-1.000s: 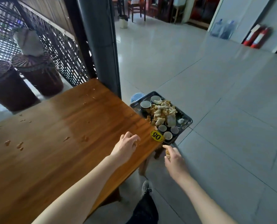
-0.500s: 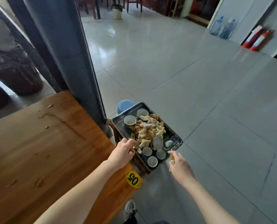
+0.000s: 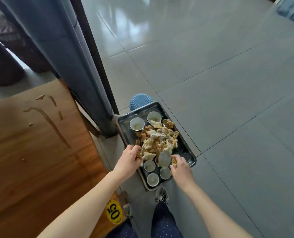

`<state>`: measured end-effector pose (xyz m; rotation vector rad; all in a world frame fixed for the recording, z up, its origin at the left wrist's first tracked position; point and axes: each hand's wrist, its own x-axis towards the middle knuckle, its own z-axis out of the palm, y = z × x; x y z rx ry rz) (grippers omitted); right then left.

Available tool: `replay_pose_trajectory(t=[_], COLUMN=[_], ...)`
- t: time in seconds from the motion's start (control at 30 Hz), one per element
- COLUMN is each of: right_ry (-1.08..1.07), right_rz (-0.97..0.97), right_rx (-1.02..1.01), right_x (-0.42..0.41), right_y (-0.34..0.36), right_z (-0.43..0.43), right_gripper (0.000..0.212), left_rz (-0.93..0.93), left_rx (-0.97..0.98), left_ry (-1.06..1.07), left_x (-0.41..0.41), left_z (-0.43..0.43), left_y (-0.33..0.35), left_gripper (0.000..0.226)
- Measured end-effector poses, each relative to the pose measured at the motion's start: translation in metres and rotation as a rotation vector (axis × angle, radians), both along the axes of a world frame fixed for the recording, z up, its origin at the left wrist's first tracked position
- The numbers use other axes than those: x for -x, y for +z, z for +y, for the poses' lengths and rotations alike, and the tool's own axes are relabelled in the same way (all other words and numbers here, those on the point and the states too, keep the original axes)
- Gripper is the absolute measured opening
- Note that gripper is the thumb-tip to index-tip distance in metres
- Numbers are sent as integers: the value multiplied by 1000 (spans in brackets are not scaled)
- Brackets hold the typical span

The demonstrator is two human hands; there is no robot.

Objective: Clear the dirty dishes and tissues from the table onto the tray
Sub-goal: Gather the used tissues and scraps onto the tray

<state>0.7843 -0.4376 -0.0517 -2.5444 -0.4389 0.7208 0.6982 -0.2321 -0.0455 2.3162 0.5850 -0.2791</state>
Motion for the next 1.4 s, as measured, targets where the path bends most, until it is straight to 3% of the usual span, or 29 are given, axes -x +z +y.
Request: replay_pose_trajectory(t=[0.5,0.7,0.87,1.03,1.4], right_ry=[125,95,162,208,242], right_rz=[208,272,290,261,47], right_rx=[69,15,57,47,-121], right_x=[-45,-49,-49,-54,-67], right_y=[-125,-149,-135,-101,4], right_z=[8,4,-9,-15,13], right_gripper=[47,73,72,69,62], left_rz=[153,111,177,160,-32], left_rx=[266,357,347,268,-60], left_ry=[487,543,528,544,455], left_x=[-43,-43,-20,-4,30], left_z=[-60,-72,-76,-67,-33], left_y=[-127,-152,-137,-98,23], left_gripper=[36,62,74,68,55])
